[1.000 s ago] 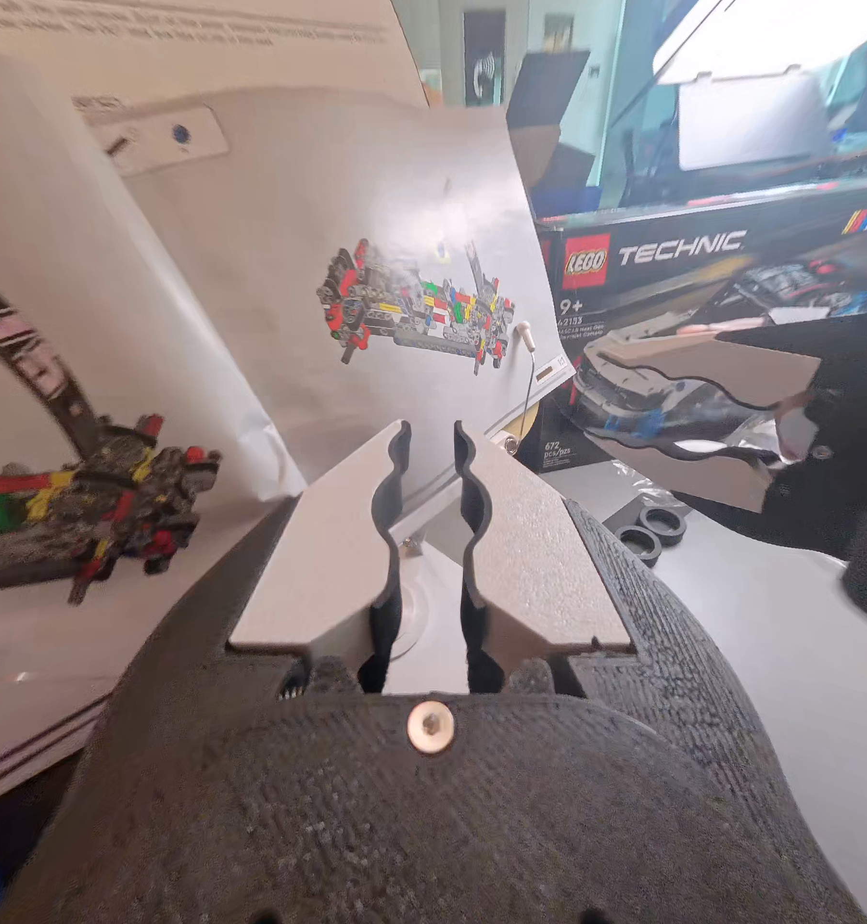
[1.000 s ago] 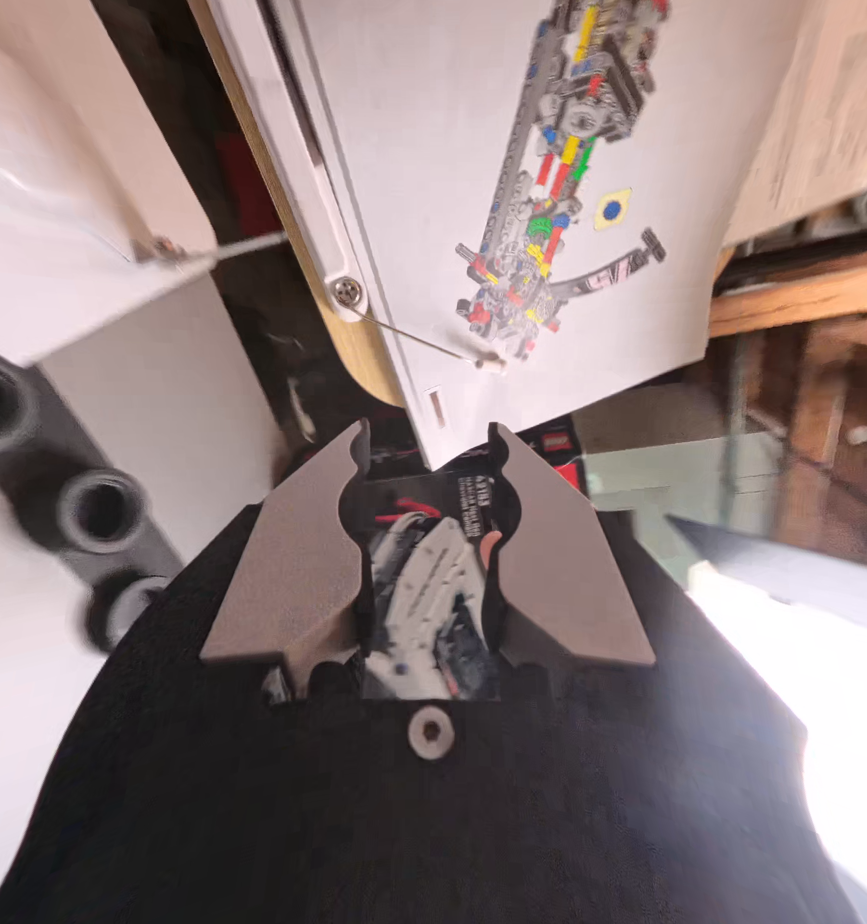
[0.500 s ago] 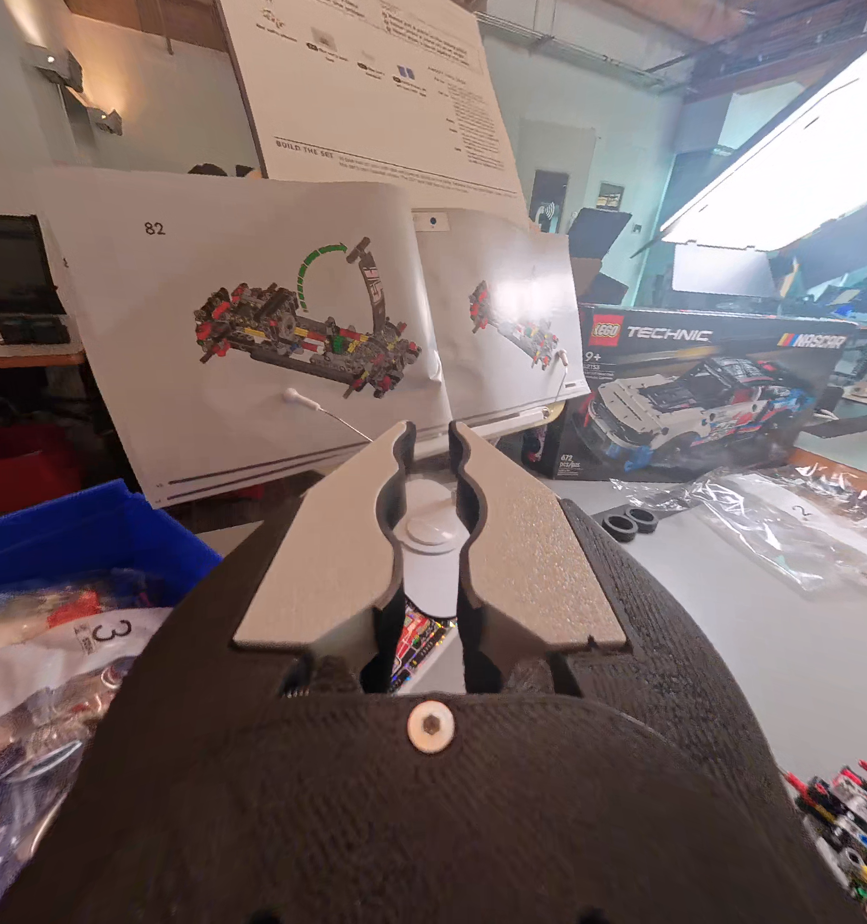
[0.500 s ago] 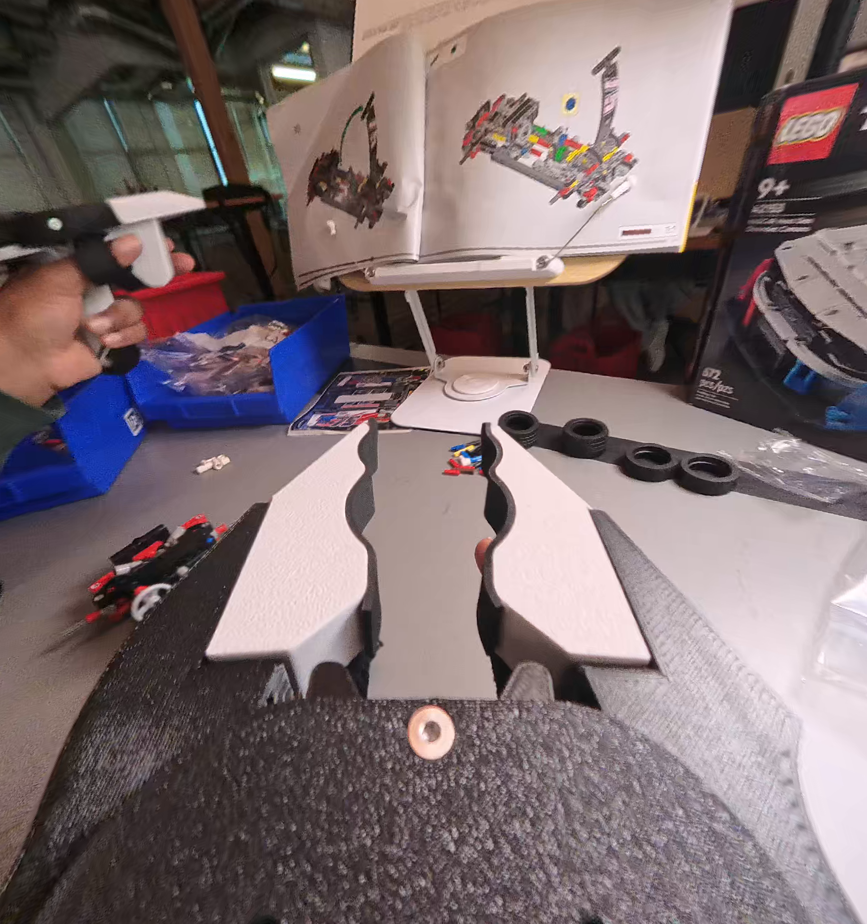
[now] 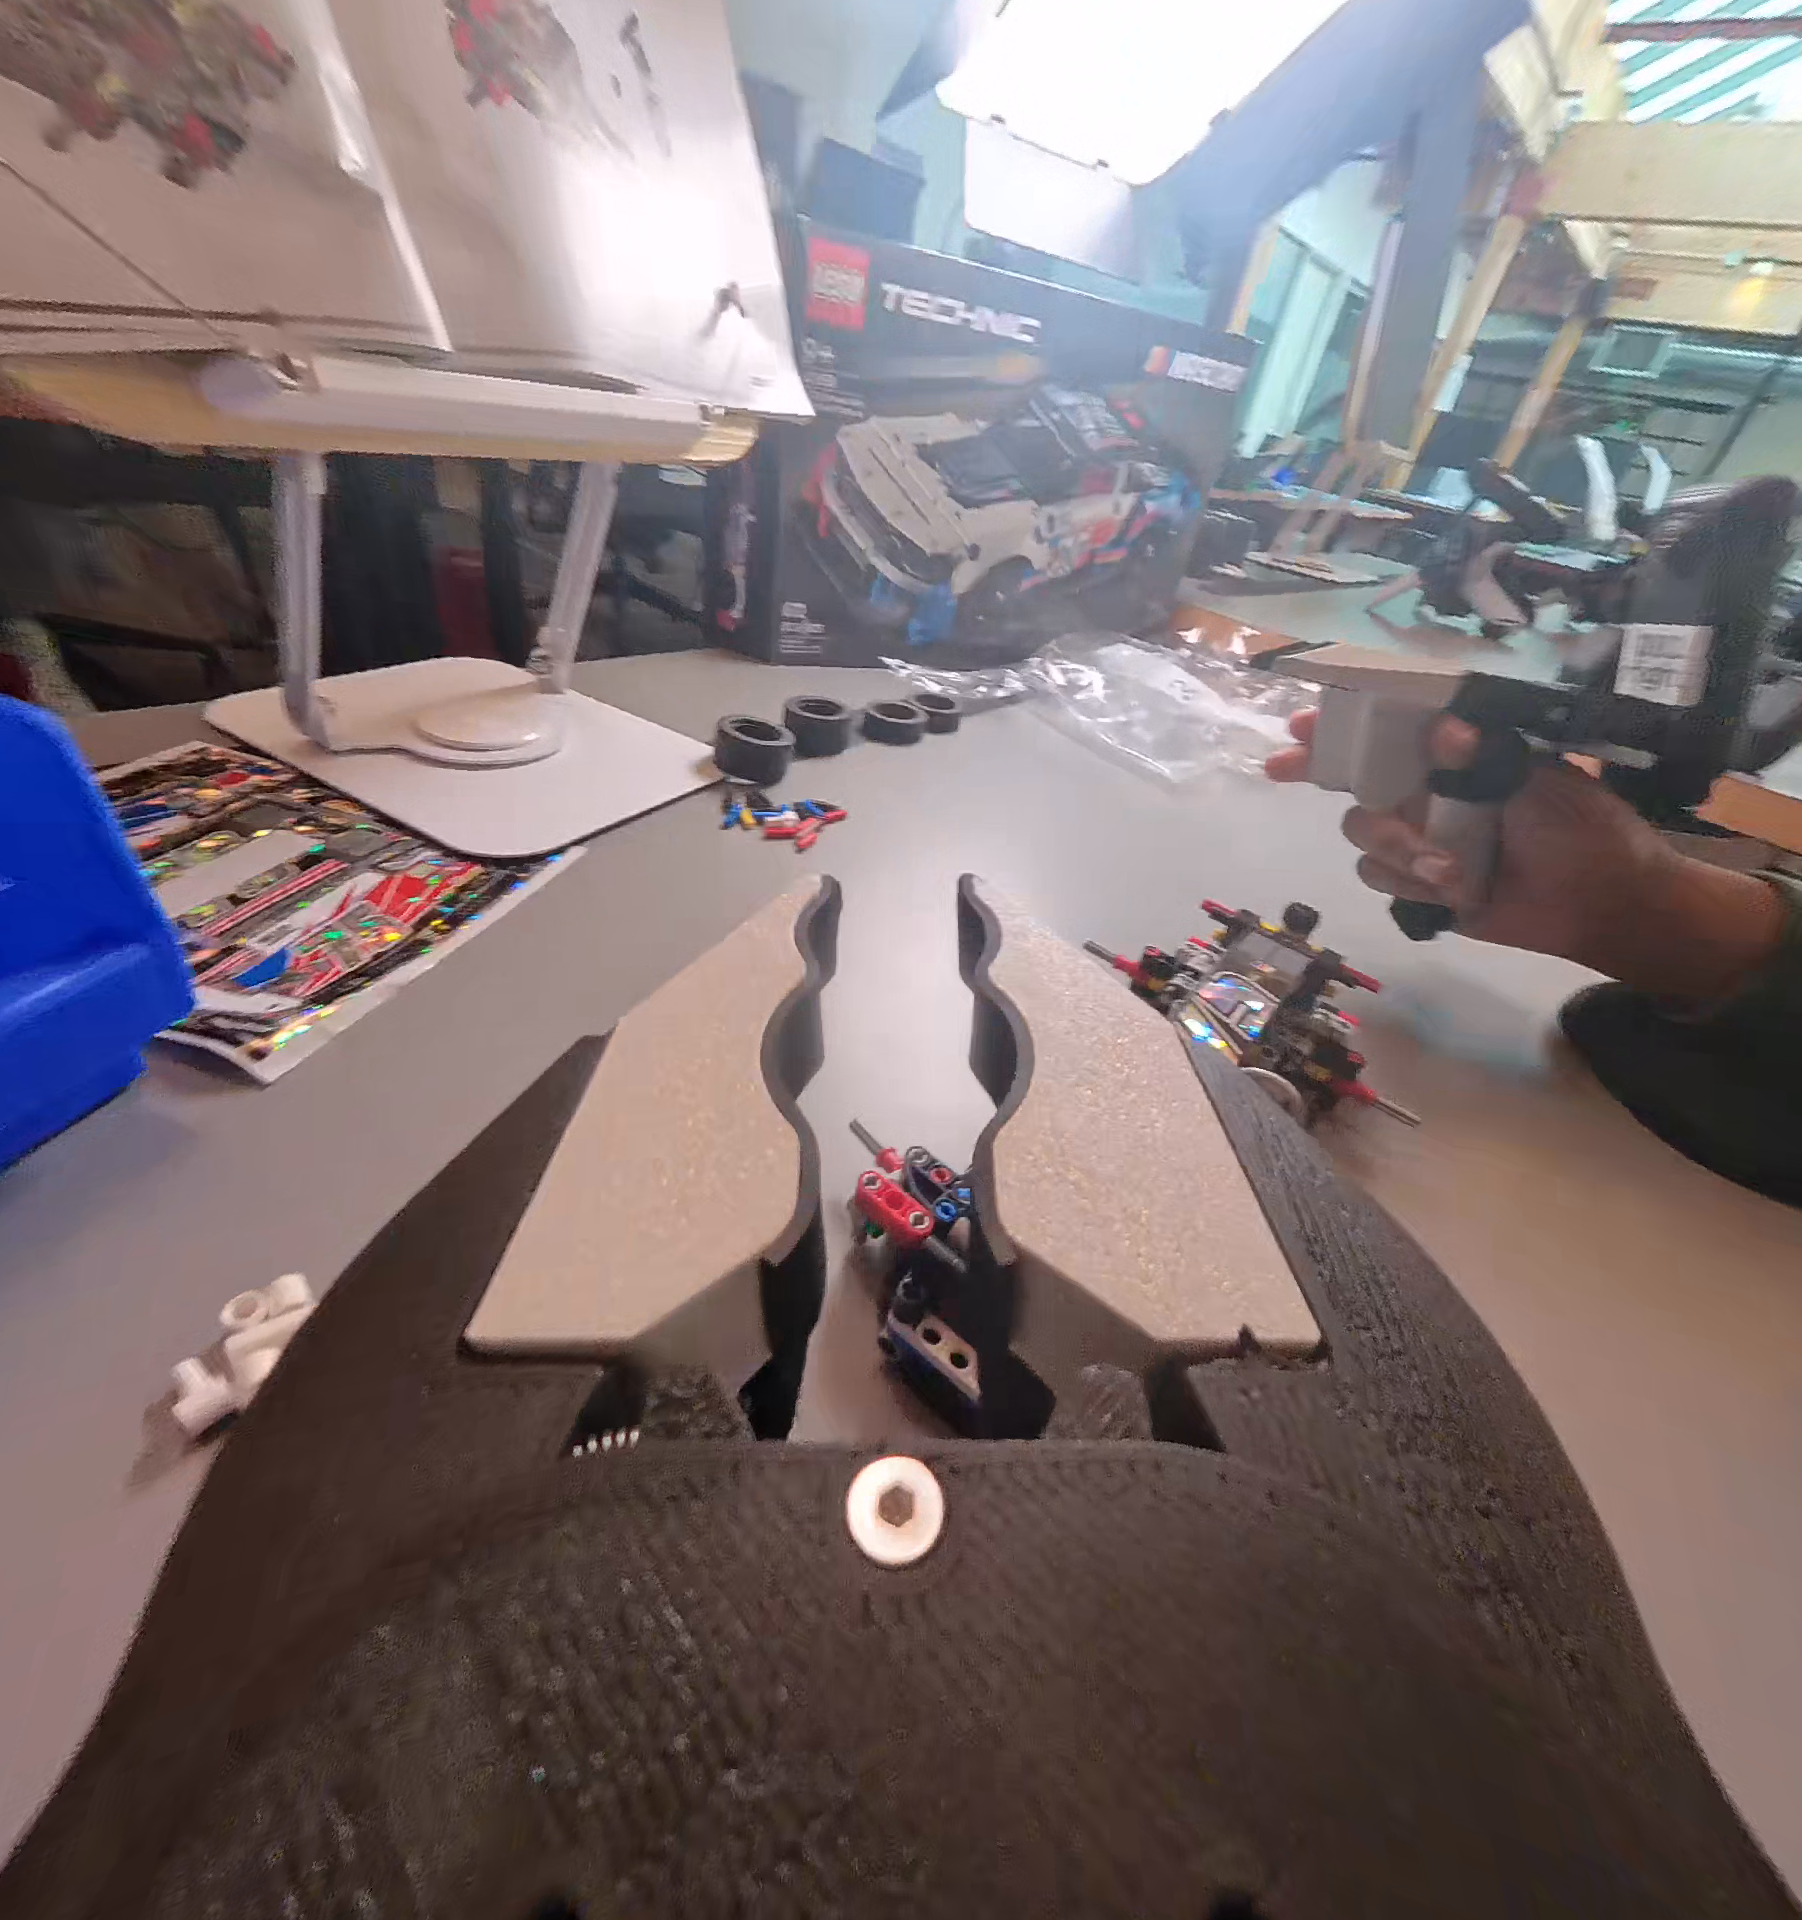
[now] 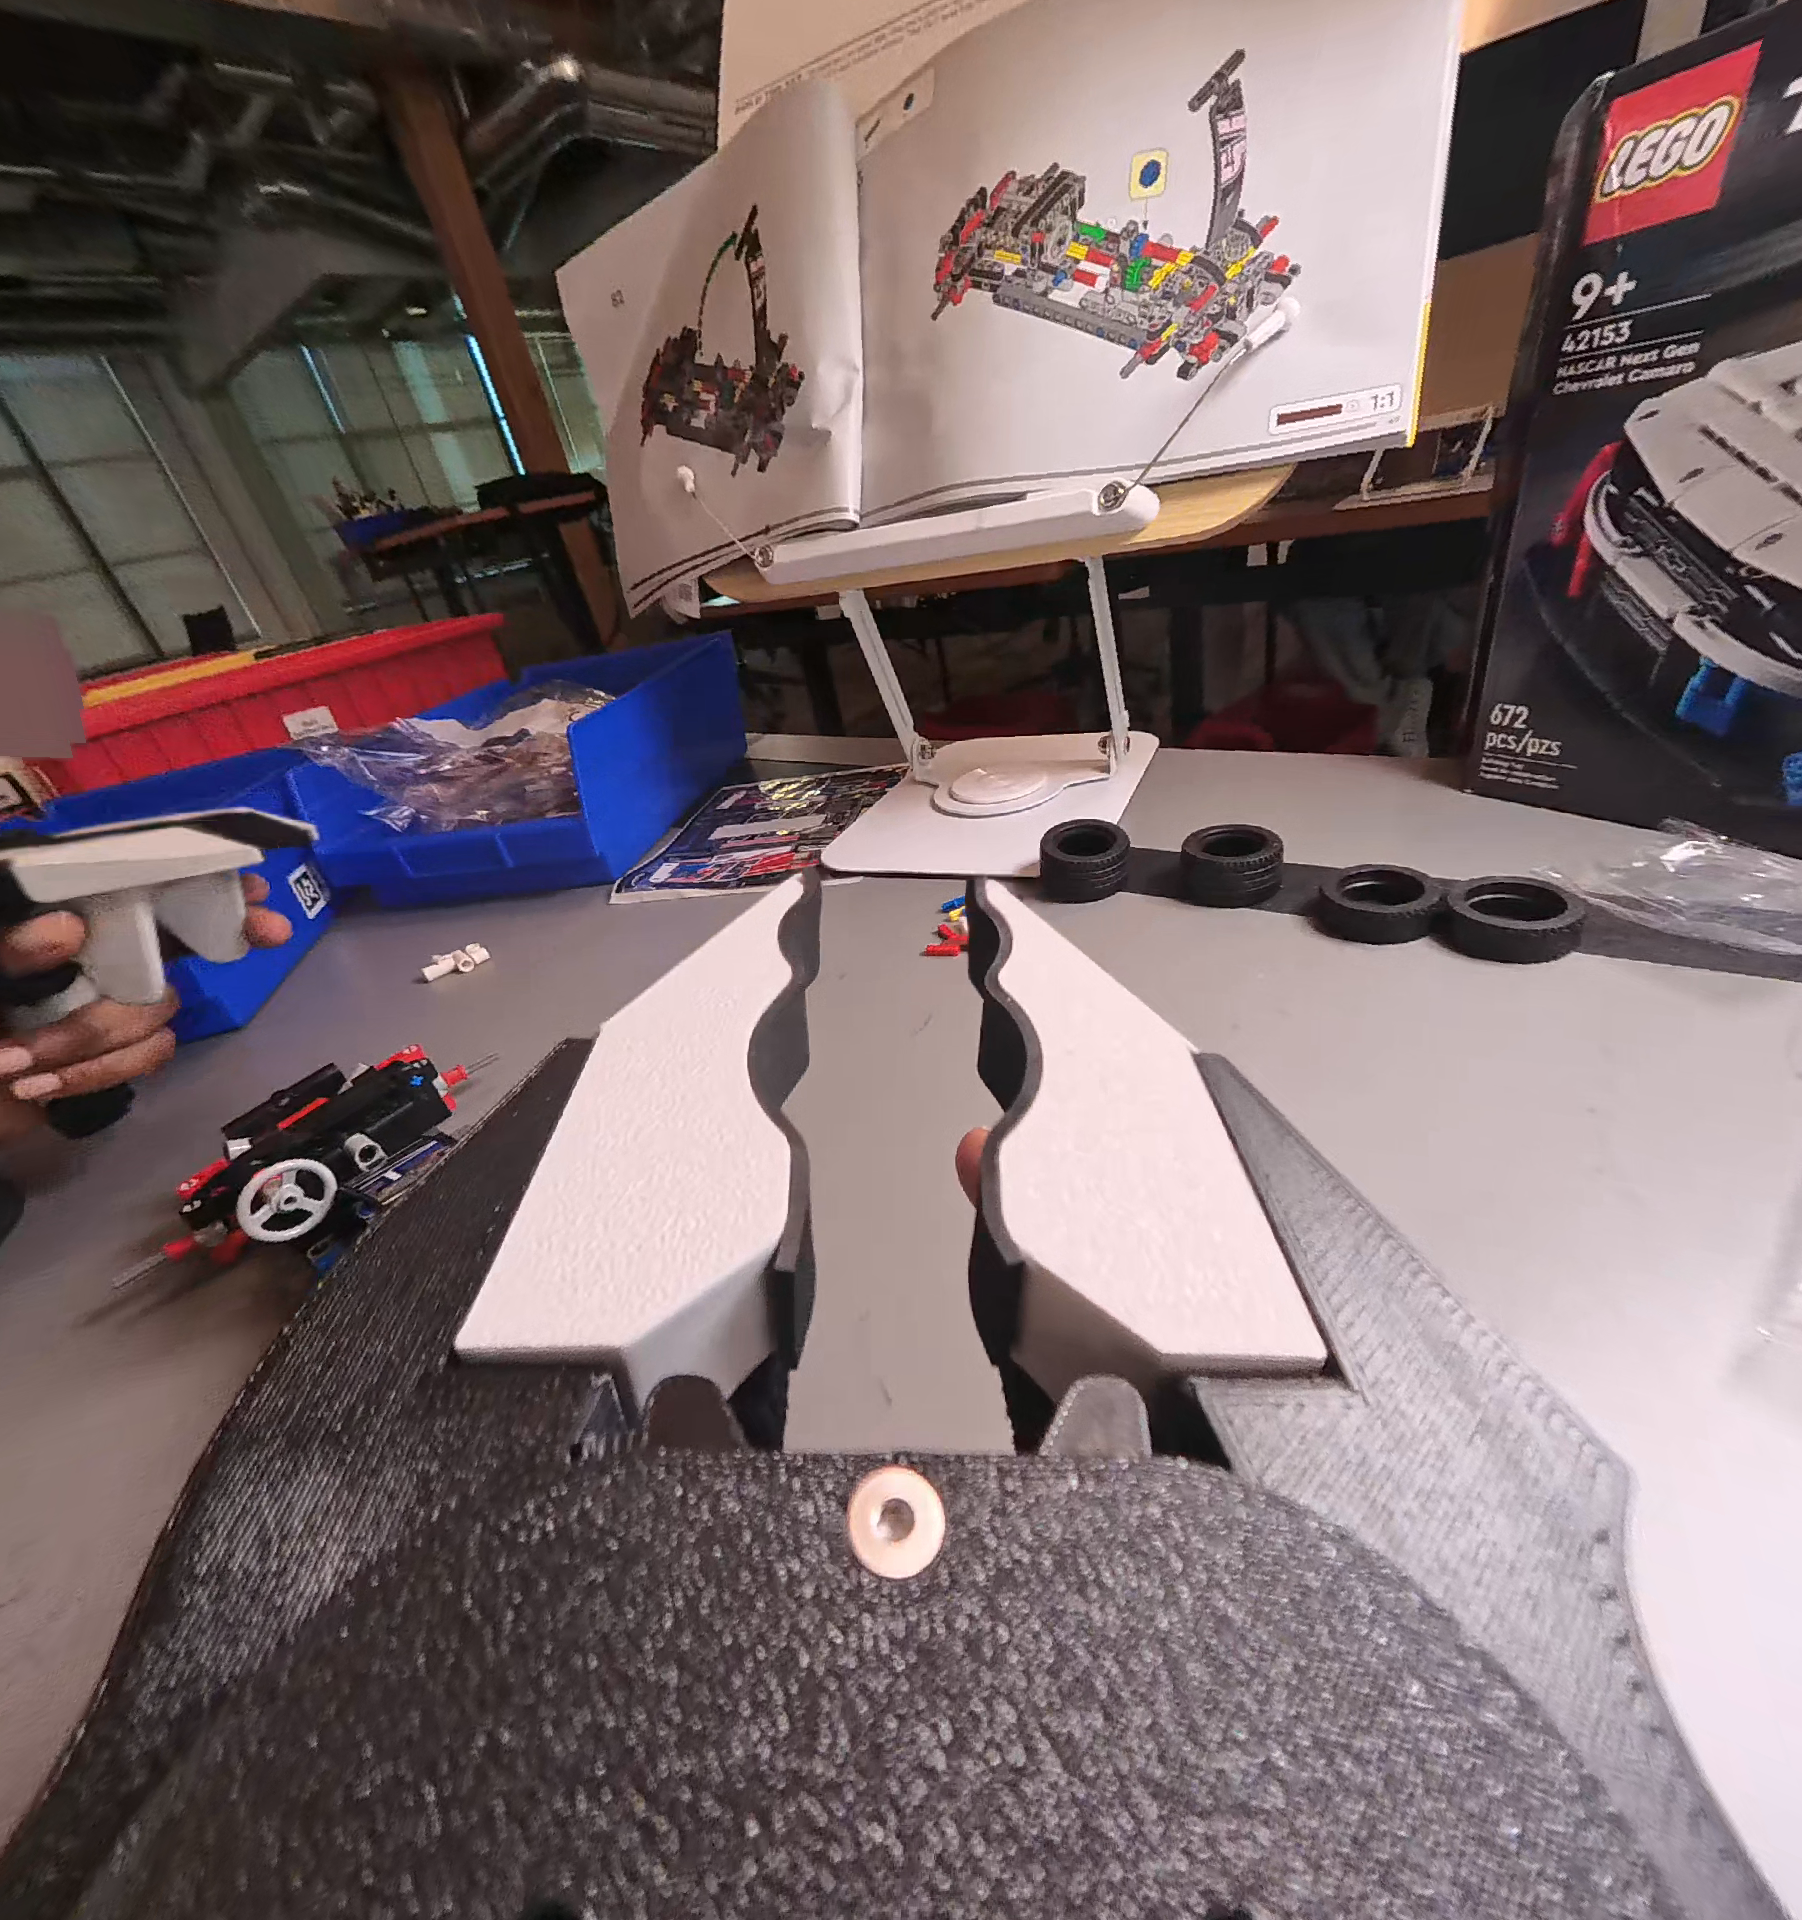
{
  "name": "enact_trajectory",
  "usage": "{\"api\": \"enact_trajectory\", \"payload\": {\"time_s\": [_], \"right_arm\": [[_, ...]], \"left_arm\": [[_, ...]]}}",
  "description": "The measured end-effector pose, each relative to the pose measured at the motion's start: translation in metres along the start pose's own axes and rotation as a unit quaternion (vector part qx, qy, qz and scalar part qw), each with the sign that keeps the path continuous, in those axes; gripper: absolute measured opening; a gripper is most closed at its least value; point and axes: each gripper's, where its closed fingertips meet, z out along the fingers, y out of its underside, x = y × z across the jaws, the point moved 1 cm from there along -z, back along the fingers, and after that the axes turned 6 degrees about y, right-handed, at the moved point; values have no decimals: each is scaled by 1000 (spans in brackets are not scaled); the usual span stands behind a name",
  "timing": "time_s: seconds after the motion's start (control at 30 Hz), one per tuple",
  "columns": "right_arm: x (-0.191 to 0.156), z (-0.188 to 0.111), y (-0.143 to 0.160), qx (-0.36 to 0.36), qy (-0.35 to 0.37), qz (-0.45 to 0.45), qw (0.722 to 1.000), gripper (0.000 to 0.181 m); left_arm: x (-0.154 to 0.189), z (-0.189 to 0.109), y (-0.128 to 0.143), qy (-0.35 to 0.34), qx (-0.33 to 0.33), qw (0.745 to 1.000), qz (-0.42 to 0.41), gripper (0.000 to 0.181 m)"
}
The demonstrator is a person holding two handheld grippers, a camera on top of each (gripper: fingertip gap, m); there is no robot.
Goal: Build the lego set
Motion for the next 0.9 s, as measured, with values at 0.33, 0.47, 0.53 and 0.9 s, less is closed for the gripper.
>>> {"api": "enact_trajectory", "payload": {"time_s": [0.33, 0.47, 0.53, 0.9], "right_arm": [[-5, 0, 4, -6, -6, -19, 1000, 23], [-5, 0, 3, 1, -4, -11, 1000, 23], [-5, -1, 2, 2, -5, -11, 1000, 23], [-9, -2, 1, 3, -11, -9, 1000, 22]], "left_arm": [[6, -4, 3, 59, -42, 995, 70, 45], [-5, -7, -3, 35, -15, 997, 66, 46], [-10, -9, -7, 17, 1, 997, 71, 48], [-14, -12, -15, -19, 22, 994, 105, 48]]}}
